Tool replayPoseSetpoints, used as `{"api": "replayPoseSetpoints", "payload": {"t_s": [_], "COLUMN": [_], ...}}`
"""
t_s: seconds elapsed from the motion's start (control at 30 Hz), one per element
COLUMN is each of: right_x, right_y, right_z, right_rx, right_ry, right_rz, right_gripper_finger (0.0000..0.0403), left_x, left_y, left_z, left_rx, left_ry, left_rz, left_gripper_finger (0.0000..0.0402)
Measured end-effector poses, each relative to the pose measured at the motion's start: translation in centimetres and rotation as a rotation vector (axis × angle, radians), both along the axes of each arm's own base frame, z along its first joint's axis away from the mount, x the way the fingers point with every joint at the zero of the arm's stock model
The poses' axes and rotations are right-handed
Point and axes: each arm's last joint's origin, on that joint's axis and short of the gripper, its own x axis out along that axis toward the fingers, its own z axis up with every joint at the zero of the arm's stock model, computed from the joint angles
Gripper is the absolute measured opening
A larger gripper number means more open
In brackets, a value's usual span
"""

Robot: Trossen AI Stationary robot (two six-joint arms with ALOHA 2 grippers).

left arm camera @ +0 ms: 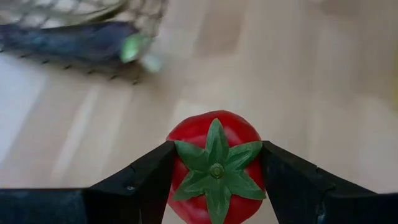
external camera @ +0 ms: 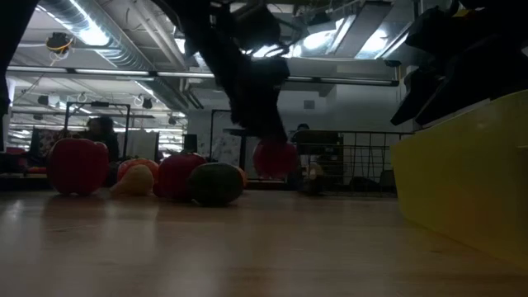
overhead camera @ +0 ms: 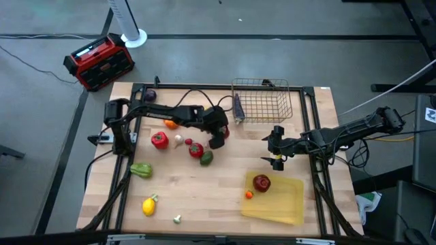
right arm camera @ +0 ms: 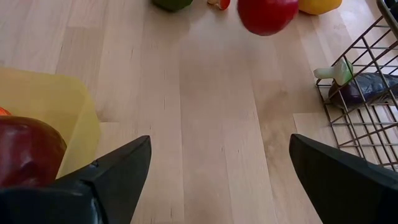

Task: Sort produce into baskets
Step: Put the top red tomato into the yellow bin

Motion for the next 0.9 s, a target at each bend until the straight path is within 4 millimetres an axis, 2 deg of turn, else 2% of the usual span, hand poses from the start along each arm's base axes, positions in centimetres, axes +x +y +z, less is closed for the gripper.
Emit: {"api": "replayPoseSetpoints", "payload": {"t_s": [0.2, 0.4, 0.6, 0.9], "right_x": [0.0, 0.0, 0.0, 0.0], "right_y": [0.0, 0.0, 0.0, 0.0], "right_z": [0.0, 0.0, 0.0, 0.0], "right_rx": [0.000, 0.000, 0.000, 0.000], "right_ry": [0.000, 0.000, 0.000, 0.000], "right_rz": [0.000, 0.000, 0.000, 0.000], "right_gripper_finger": [0.0376, 0.0376, 0.0376, 0.0376], "left_x": [1.2, 2.1, 2.4, 2.0], "left_y": [-3.0, -6.7, -10.3, -12.6], "left_z": [1.5, 2.9, 3.5, 3.3], "left_rx": [-0.074, -0.136, -0.183, -0.183], "left_ry": [-0.065, -0.153, -0.222, -0.206], "left_rz": [-0.037, -0.069, -0.117, -0.155], "left_gripper_finger": [0.0223, 0.0223, 0.0223, 0.0223]}}
